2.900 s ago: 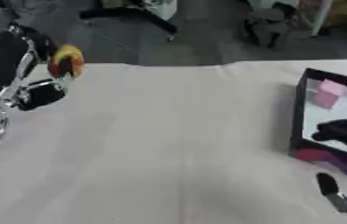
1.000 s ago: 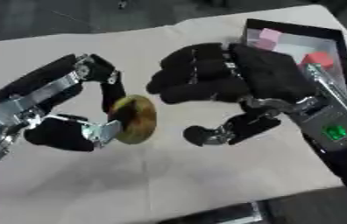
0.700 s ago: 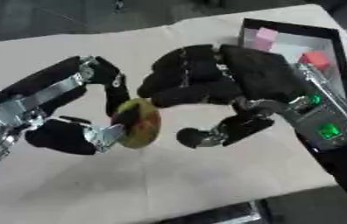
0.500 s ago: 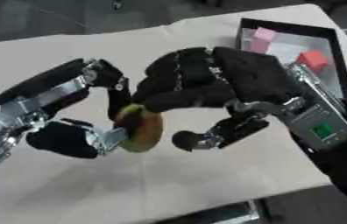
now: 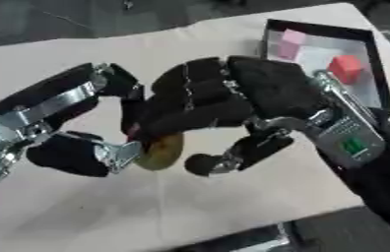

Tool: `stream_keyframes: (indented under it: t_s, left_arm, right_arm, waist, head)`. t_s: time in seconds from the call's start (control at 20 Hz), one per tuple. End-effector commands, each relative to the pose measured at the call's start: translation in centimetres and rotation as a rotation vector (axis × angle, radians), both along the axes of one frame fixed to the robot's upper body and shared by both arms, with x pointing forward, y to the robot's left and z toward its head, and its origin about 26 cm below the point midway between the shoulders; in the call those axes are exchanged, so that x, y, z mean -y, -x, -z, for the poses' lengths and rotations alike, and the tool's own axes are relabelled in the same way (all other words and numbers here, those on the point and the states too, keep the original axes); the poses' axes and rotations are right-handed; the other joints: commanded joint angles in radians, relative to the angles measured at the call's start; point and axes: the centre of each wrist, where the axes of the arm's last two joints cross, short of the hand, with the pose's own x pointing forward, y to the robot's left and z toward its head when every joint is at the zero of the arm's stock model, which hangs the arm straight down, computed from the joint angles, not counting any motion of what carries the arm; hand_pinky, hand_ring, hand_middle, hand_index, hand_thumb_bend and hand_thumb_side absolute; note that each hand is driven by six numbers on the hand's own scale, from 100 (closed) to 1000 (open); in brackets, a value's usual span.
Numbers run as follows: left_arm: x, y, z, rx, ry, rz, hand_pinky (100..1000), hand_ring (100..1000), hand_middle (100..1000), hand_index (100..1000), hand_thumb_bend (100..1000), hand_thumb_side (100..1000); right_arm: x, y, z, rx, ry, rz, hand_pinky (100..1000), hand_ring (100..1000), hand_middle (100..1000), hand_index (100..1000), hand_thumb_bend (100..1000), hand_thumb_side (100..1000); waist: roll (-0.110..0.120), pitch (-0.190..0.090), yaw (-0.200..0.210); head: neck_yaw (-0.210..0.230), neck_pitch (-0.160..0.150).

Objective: Pick up the objects with one hand, pass them to the other hand, and then place them into the box on the other side of the table.

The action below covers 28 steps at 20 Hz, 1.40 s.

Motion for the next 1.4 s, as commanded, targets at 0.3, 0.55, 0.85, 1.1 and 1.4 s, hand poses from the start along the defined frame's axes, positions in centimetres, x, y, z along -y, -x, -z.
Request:
stream_keyframes:
  t_s: [0.3, 0.55, 0.85, 1.1, 1.4]
  left_arm:
    - [0.4, 0.3, -1.6, 0.005, 0.022, 0.037, 665, 382, 376, 501, 100, 411]
    - [0.7, 0.4, -1.6, -0.016, 0.01, 0.062, 665, 381, 376, 500, 100, 420]
    - [1.0, 0.5, -1.4, -0.033, -0.011, 0.082, 666, 381, 376, 500, 100, 425]
    - [1.3, 0.6, -1.2, -0.047, -0.028, 0.098, 668, 384, 380, 504, 100, 436]
    - [1.7, 0.7, -0.8, -0.084, -0.055, 0.128, 673, 387, 383, 507, 100, 467]
  right_arm:
    - [-0.3, 0.2, -0.8, 0.03, -0.021, -0.022, 804, 789, 809, 941, 231, 100]
    - [-0.3, 0.1, -0.7, 0.036, -0.025, -0.018, 796, 770, 770, 908, 285, 100]
    - [-0.3, 0.1, -0.8, 0.042, -0.05, -0.017, 738, 687, 624, 809, 362, 100]
    - [-0.2, 0.2, -1.0, 0.039, -0.101, -0.019, 643, 572, 475, 682, 324, 100]
    - [-0.1, 0.2, -1.2, 0.031, -0.178, -0.014, 578, 513, 384, 586, 262, 100]
  waist:
    - [-0.004, -0.017, 0.005]
    - [-0.003, -0.017, 0.007]
    - [-0.003, -0.016, 0.007]
    - [-0.003, -0.016, 0.006]
    - [-0.003, -0.014, 0.005]
  head:
    - [-0.014, 0.001]
    - [-0.02, 0.001]
    - [-0.029, 0.001]
    - [-0.033, 0.001]
    - [-0.037, 0.001]
